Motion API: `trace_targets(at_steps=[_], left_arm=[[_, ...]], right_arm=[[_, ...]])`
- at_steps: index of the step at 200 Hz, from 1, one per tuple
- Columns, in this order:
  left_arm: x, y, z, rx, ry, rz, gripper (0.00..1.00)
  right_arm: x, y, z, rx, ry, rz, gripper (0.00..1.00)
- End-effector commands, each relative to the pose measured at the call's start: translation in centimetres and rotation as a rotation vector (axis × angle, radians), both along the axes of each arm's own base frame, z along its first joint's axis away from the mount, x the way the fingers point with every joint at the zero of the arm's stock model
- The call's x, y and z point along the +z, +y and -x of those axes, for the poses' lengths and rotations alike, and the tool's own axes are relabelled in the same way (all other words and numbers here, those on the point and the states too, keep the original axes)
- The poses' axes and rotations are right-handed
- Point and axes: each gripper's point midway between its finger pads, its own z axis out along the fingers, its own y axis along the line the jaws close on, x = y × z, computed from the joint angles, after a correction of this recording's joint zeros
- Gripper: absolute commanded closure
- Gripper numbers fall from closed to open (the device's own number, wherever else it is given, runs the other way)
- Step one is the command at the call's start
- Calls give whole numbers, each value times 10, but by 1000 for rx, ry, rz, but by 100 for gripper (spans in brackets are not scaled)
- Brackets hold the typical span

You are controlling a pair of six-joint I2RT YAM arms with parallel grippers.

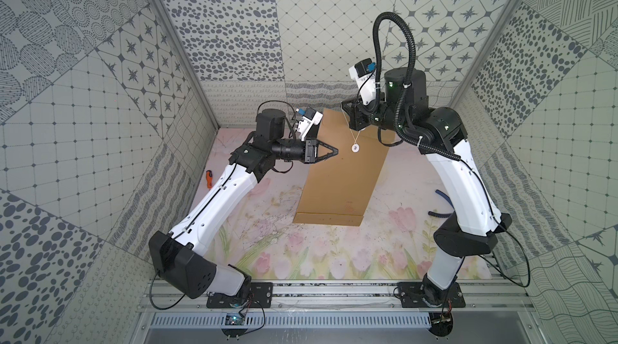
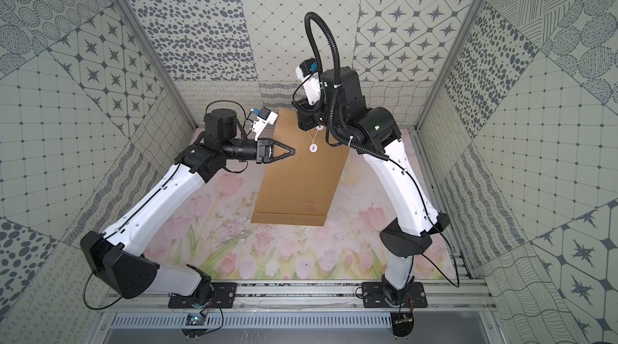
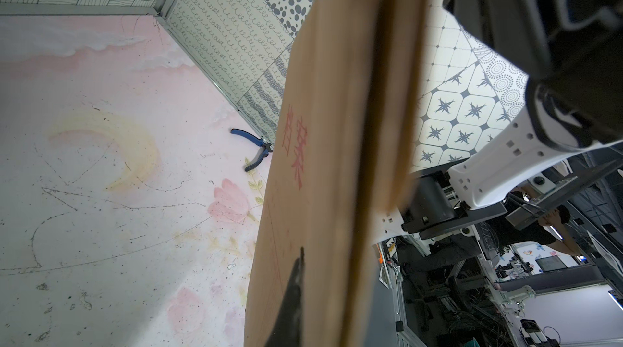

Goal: Close the mouth of the file bag
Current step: Close the file bag.

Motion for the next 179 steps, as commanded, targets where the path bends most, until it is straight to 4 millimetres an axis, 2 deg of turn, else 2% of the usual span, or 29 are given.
trace_targets(at_steps=[1,57,79,110,156,179], left_arm=[[10,-4,-8,15,-30,48,100],[6,2,-29,90,8,58,100],[11,7,-38,119,7,71,100],[22,14,-45,143,-1,95,100],[34,27,-52,177,-17,111,100],[42,31,-53,185,-32,118,100]], right_arm=[[0,16,8,40,7,-12,100],[-9,42,33,131,51,-21,100],[-11,50,46,175,68,-55,100],[-25,63,59,228,121,-69,100],[-39,66,74,269,170,-103,100],[-51,64,75,260,191,-97,100]])
